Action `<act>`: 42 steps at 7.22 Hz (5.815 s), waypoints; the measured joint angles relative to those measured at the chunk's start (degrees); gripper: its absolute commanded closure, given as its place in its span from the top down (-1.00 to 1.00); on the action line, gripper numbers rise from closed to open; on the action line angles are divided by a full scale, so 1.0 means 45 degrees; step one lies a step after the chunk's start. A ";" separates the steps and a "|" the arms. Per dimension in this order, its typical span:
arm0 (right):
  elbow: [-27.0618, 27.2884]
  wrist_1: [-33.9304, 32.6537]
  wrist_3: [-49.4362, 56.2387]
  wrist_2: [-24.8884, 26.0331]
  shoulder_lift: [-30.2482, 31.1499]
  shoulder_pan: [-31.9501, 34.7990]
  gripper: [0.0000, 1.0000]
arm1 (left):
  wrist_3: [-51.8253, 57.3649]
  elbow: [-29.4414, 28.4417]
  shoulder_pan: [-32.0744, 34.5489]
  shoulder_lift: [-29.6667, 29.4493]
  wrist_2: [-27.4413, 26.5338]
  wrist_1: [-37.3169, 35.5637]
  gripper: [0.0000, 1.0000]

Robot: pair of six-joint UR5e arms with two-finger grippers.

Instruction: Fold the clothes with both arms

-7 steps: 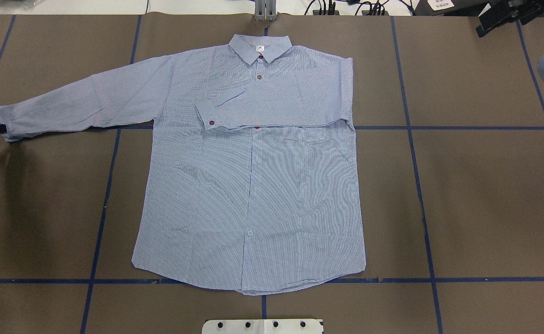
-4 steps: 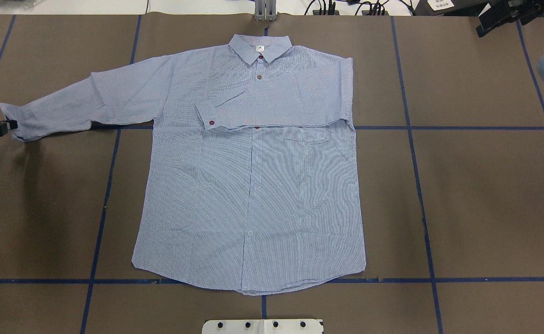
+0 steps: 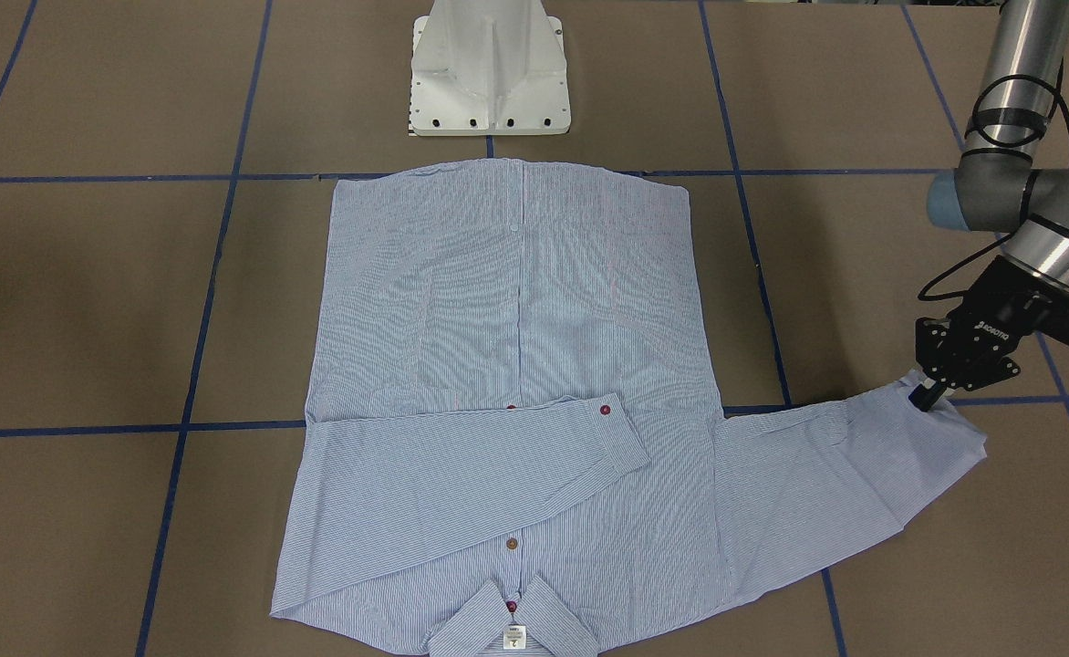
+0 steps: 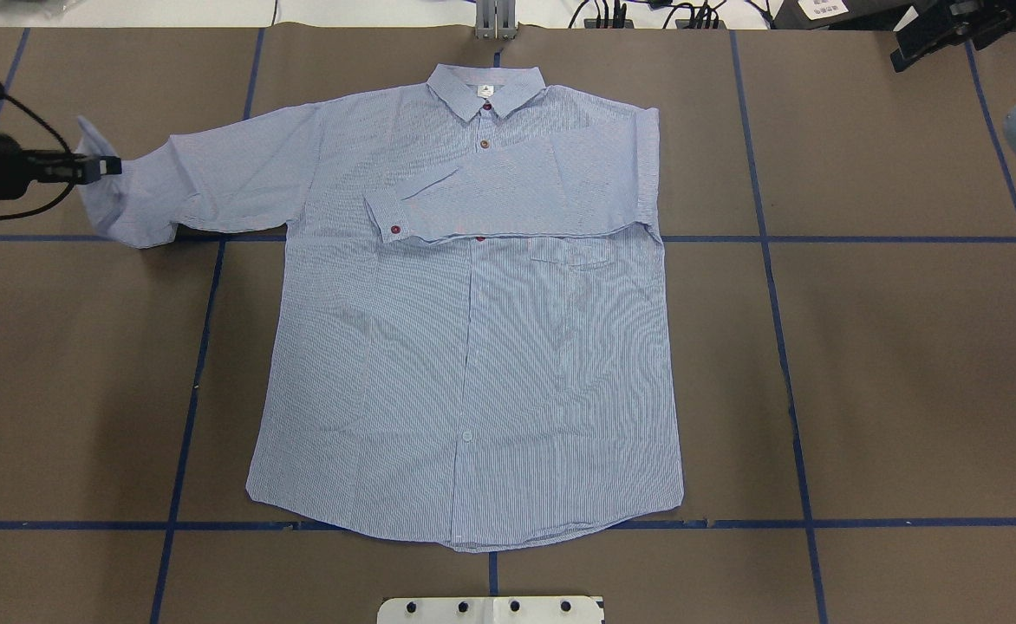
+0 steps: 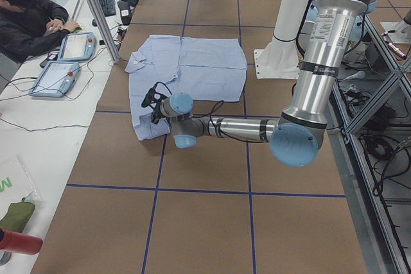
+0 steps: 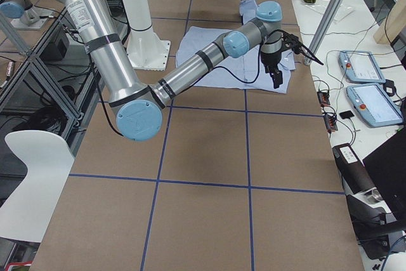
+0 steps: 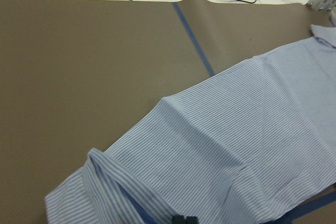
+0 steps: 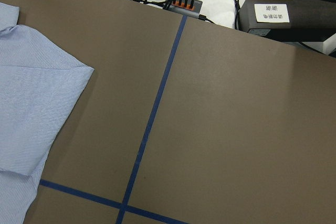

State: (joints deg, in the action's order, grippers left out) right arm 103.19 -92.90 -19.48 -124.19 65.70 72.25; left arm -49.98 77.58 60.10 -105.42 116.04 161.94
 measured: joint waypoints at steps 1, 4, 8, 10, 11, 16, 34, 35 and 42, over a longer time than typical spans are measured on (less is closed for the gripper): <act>0.0000 0.0000 -0.0004 0.0000 0.0012 0.0000 1.00 | 0.0014 0.0654 -0.0241 -0.1075 -0.0015 -0.1757 -1.00; -0.0007 0.0000 -0.0020 0.0004 0.0034 0.0001 1.00 | -0.0166 0.1367 -0.1390 -0.3917 -0.0177 -0.5232 -1.00; -0.0019 0.0000 -0.0027 0.0019 0.0040 0.0000 1.00 | -0.1461 0.0935 -0.3840 -0.6254 -0.2250 -0.6483 -1.00; -0.0018 0.0000 -0.0026 0.0019 0.0073 0.0000 1.00 | -0.1834 0.0682 -0.4825 -0.6762 -0.3191 -0.6507 -1.00; -0.0010 0.0000 -0.0027 0.0019 0.0080 0.0000 1.00 | -0.1867 0.0594 -0.5255 -0.6864 -0.3544 -0.6507 -1.00; 0.0114 0.0000 -0.0408 0.0011 0.0104 -0.0077 1.00 | -0.2442 -0.0041 -0.7010 -0.7338 -0.5005 -0.6367 1.00; 0.6103 0.5433 -1.4929 1.0293 0.7185 -1.3001 1.00 | -0.6087 0.8381 -1.0238 0.3663 -0.7182 -0.7826 0.66; 0.6095 0.5431 -1.4929 1.0297 0.7189 -1.3004 1.00 | -0.6145 0.8319 -1.0283 0.3678 -0.7145 -0.7833 0.56; 0.6093 0.5430 -1.4929 1.0312 0.7216 -1.3027 1.00 | -0.6497 0.8272 -1.0887 0.3758 -0.7102 -0.8365 0.19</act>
State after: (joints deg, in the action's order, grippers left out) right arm 130.61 -68.47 -86.66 -77.78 98.17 13.62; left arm -79.22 114.80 11.11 -88.51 84.08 124.30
